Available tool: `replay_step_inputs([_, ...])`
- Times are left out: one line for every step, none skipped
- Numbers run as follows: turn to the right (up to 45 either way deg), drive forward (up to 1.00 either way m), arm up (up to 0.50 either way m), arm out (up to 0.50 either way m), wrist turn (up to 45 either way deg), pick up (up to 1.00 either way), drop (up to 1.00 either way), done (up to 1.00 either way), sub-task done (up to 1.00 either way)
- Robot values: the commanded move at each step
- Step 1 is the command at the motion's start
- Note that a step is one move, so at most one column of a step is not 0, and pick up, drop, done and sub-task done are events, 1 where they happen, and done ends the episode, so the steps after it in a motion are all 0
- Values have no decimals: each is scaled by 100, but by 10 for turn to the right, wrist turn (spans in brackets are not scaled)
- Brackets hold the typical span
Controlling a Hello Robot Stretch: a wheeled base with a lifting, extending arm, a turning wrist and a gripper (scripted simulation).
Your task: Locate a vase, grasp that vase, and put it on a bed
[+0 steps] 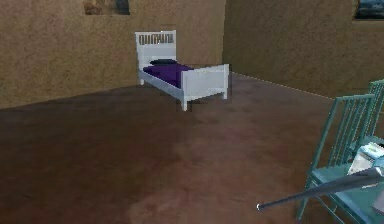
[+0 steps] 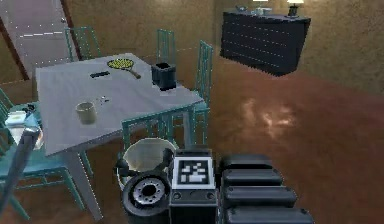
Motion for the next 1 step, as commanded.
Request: replay_step_inputs([0, 100, 0, 0, 0, 0, 0, 0, 0])
